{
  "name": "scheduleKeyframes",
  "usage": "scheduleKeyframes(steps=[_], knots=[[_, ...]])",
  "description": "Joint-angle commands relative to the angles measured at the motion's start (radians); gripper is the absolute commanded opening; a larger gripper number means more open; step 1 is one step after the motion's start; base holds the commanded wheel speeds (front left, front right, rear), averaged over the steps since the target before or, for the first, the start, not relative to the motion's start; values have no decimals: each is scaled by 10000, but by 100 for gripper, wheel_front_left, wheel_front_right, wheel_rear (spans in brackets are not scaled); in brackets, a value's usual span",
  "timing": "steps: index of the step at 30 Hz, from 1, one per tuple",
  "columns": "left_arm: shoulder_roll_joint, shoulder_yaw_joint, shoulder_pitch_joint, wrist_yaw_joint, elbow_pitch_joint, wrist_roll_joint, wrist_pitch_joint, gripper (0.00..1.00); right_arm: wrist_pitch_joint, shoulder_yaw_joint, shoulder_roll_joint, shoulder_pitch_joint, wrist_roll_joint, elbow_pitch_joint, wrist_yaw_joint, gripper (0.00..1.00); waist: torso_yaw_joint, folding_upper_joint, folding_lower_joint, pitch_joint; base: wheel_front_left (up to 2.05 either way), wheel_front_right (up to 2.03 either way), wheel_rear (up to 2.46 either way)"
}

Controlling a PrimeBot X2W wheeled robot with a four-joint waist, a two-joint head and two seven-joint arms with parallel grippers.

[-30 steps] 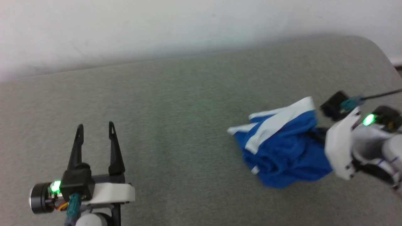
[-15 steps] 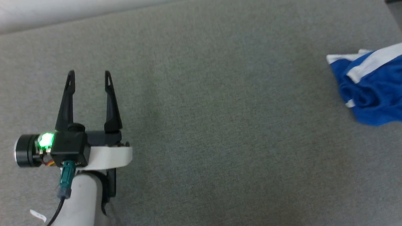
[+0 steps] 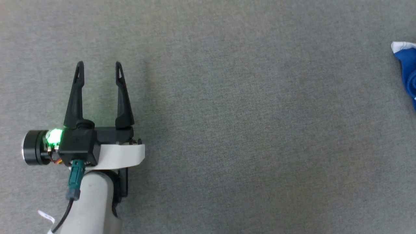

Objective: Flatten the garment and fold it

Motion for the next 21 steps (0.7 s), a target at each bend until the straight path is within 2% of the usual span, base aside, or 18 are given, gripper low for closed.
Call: scheduleKeyframes(steps=[1, 4, 8, 10, 11, 12, 13, 16, 21], knots=[[-54, -31, 150, 100, 45, -100, -47, 100, -304, 151, -219, -108, -584, -55, -25, 100, 191, -1, -2, -817, 0, 0, 0], [-90, 41, 531, 205, 114, -193, -47, 100, -1516, -262, -110, -290, -1253, -264, -25, 100, 231, -1, -2, -1572, 0, 0, 0], [-87, 316, 1156, 284, 283, -380, -47, 100, -3314, -1177, 792, -109, -1730, -421, -25, 100, 294, -1, -2, -2528, 0, 0, 0], [-106, 385, 1316, 308, 297, -418, -47, 100, -3731, -1424, 1030, -25, -1884, -491, -25, 100, 320, -1, -2, -2733, 0, 0, 0], [-130, 446, 1475, 331, 298, -446, -47, 100, -4105, -1718, 1317, 88, -1977, -531, -25, 100, 353, -1, -2, -2921, 0, 0, 0], [-180, 571, 1730, 354, 329, -516, -47, 100, -4950, -2319, 1874, 354, -2194, -666, -25, 100, 473, -1, -2, -3241, 0, 0, 0], [-180, 571, 1730, 354, 329, -516, -47, 100, -4950, -2319, 1874, 354, -2194, -666, -25, 100, 473, -1, -2, -3241, 0, 0, 0], [-262, 720, 2034, 352, 395, -573, -47, 100, -6175, -3286, 2819, 850, -2578, -833, -25, 100, 673, -1, -2, -3646, 0, 0, 0], [-375, 877, 2508, 238, 626, -641, -47, 100, -6827, -4569, 4617, 2100, -3219, -1669, -25, 100, 959, -1, -2, -4320, 0, 0, 0]])
